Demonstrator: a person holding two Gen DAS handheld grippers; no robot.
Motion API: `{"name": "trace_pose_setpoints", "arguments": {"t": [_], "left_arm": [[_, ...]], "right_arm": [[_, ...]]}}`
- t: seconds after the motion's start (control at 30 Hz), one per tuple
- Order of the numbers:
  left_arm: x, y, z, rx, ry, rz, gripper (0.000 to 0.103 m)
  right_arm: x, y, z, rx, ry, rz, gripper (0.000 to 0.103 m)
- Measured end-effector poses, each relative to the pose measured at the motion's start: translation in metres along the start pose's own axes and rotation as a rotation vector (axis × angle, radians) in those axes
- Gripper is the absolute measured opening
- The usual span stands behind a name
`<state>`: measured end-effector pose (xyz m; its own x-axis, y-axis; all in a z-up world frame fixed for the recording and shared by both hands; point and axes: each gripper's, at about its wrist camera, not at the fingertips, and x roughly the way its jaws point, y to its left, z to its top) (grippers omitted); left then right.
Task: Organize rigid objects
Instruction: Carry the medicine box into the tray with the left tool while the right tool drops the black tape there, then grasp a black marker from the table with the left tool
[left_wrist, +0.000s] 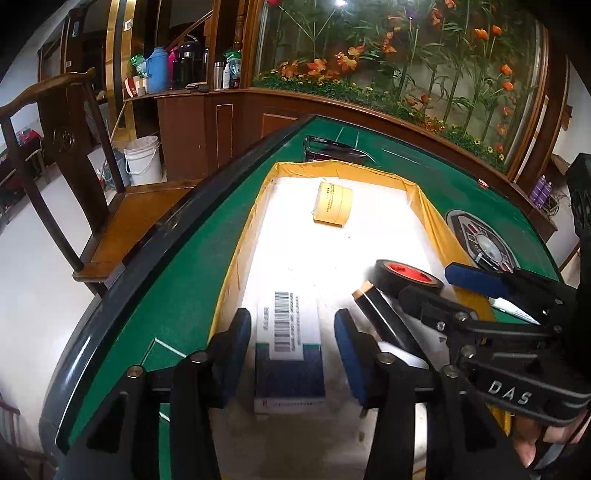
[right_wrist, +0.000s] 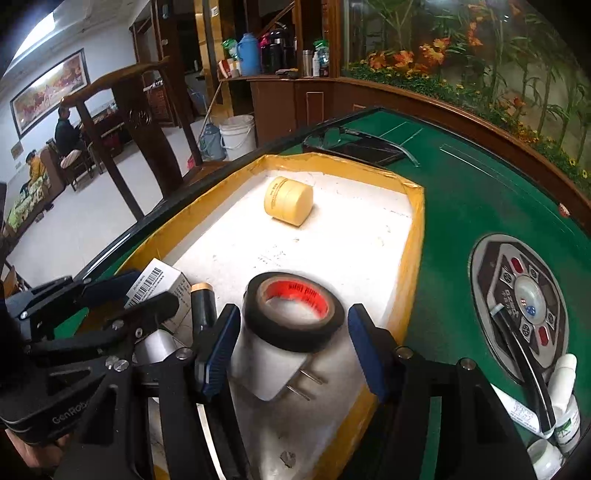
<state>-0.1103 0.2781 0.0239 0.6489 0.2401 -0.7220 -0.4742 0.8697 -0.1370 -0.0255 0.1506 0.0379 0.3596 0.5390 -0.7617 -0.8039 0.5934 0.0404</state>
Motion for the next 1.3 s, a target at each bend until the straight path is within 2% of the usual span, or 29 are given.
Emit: {"name": "trace_pose_setpoints", "arguments": {"t": [0.03,0.07,0.1,0.17,0.27,0.5,0.67,0.87,1.1,1.2,1.3], "left_arm": [[-0.004,-0.002,-0.001,0.001,-0.008,0.005,0.061],[-0.008,-0.004,-0.002,0.004,-0.018,0.024,0.073],[-0.012,-0.005,-0.002,0.006,-0.027,0.021,0.075],[-0.021,-0.008,-0.002,0.003,-0.041,0.018,0.088],[-0.037,-0.016,-0.005,0.026,-0.072,0.040,0.097],[-0.062,-0.041,-0.016,0.063,-0.080,0.040,0.098],[-0.077,-0.068,-0.027,0.111,-0.103,0.010,0.098],[-0.089,-0.113,-0.042,0.200,-0.120,-0.089,0.098],[-0.075,-0.188,-0.062,0.379,-0.045,-0.203,0.098],[-0.068,-0.210,-0.073,0.439,-0.012,-0.231,0.098],[-0.067,-0.231,-0.085,0.501,0.008,-0.300,0.098]], "right_arm": [[-0.004,-0.001,0.000,0.005,-0.006,0.003,0.060],[-0.008,-0.003,-0.001,0.012,-0.013,0.001,0.060],[-0.014,-0.005,-0.001,0.023,-0.026,-0.002,0.060],[-0.023,-0.010,-0.002,0.042,-0.044,0.008,0.062],[-0.042,-0.021,-0.006,0.091,-0.078,0.045,0.066],[-0.079,-0.046,-0.036,0.157,-0.143,0.064,0.068],[-0.099,-0.087,-0.066,0.252,-0.157,0.054,0.069],[-0.135,-0.158,-0.112,0.365,-0.180,-0.033,0.068],[-0.167,-0.263,-0.172,0.577,-0.159,-0.145,0.068],[-0.165,-0.285,-0.183,0.631,-0.145,-0.150,0.068],[-0.160,-0.298,-0.188,0.675,-0.131,-0.146,0.068]]}}
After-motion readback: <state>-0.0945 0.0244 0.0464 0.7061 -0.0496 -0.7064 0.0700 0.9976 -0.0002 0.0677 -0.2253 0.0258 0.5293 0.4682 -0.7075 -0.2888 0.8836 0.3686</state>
